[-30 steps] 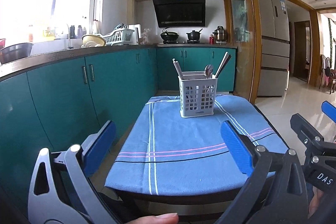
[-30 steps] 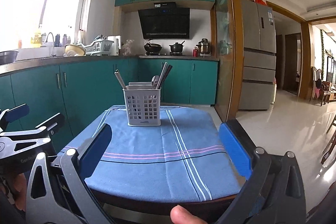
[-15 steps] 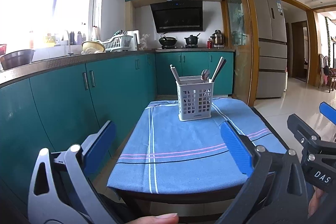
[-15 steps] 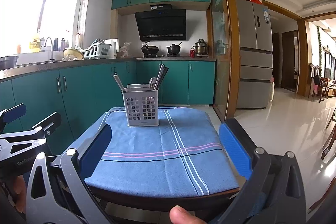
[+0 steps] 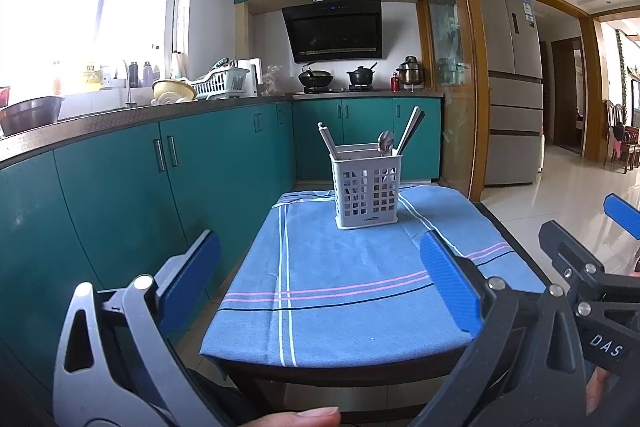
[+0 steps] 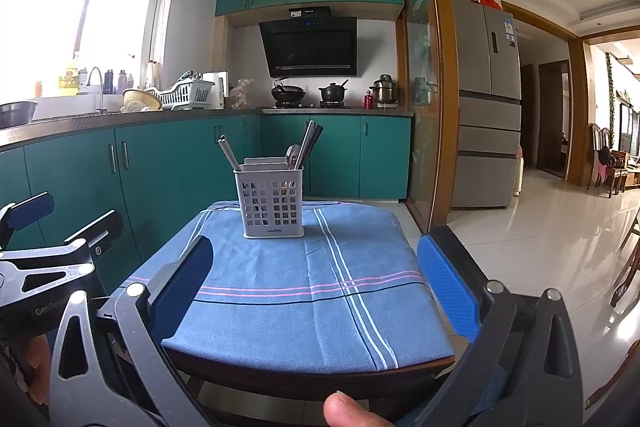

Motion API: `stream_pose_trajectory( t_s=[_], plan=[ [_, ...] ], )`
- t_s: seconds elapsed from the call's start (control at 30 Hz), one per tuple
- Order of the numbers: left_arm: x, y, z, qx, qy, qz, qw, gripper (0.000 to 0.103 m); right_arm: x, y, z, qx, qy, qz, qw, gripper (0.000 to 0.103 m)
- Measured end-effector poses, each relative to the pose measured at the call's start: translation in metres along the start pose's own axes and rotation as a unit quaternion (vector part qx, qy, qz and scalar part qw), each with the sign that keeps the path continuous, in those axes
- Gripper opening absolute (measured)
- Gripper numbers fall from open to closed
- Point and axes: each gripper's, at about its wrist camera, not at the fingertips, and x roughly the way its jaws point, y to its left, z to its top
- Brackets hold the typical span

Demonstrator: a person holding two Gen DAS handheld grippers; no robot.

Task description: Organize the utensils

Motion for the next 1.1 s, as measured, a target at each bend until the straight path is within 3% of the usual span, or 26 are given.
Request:
stream_pose_trajectory(
  t_s=[1.1],
  plan=[
    [0.011, -0.008, -0.011, 0.003, 0.011, -0.001, 0.9999, 0.099, 0.006, -0.007, -0.004, 0.000, 0.015, -0.001, 1.000, 0.100]
  ],
)
